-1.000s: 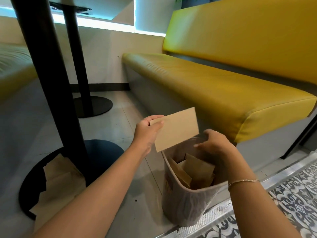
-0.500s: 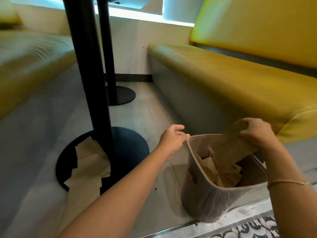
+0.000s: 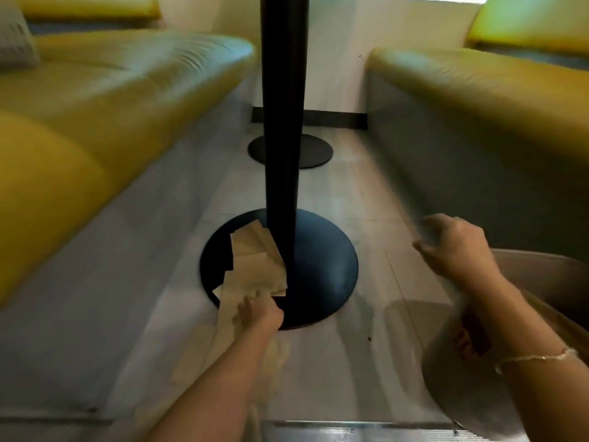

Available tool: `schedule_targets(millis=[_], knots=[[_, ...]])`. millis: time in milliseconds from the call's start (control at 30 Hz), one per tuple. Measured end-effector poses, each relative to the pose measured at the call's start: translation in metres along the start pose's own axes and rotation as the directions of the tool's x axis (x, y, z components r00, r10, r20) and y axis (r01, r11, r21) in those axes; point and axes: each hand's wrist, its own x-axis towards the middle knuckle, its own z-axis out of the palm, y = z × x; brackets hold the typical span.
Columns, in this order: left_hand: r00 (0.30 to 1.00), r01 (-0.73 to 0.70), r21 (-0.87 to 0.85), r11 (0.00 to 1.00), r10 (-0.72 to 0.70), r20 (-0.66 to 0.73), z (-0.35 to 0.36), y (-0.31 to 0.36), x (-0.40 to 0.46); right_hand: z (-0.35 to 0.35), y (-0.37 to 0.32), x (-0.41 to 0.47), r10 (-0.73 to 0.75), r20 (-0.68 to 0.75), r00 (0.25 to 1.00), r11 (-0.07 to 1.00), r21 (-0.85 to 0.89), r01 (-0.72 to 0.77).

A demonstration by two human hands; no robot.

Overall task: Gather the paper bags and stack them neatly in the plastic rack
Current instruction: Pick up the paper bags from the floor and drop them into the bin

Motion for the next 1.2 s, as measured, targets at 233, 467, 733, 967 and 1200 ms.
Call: schedule_targets(millis=[233,467,733,967,1200], knots=[[0.995,0.068,0.26,0.963,-0.086,0.055,-0.003,-0.084,0.023,0.084,-0.027,0.001,-0.154,0.259,0.953,0.982,-0.07,0.178],[0.991,-0.133,0.46,0.878,0.134,0.031,0.002,-0.103,0.027,0.14,-0.014,-0.013,-0.131,0.427,0.895,0.974,-0.111,0.195],[0.937,-0.345,0.402,0.848,0.336,0.094,0.002,-0.107,0.024,0.179,-0.001,-0.041,-0.046,0.546,0.837,0.978,-0.146,0.149],[0.936,-0.351,0.494,0.795,0.297,0.188,0.004,-0.097,0.024,0.186,0.007,-0.057,-0.005,0.584,0.812,0.981,-0.156,0.118],[0.868,-0.493,0.247,0.834,0.492,0.07,0.002,-0.092,0.017,0.183,0.0,-0.064,-0.007,0.587,0.809,0.995,-0.076,0.064]])
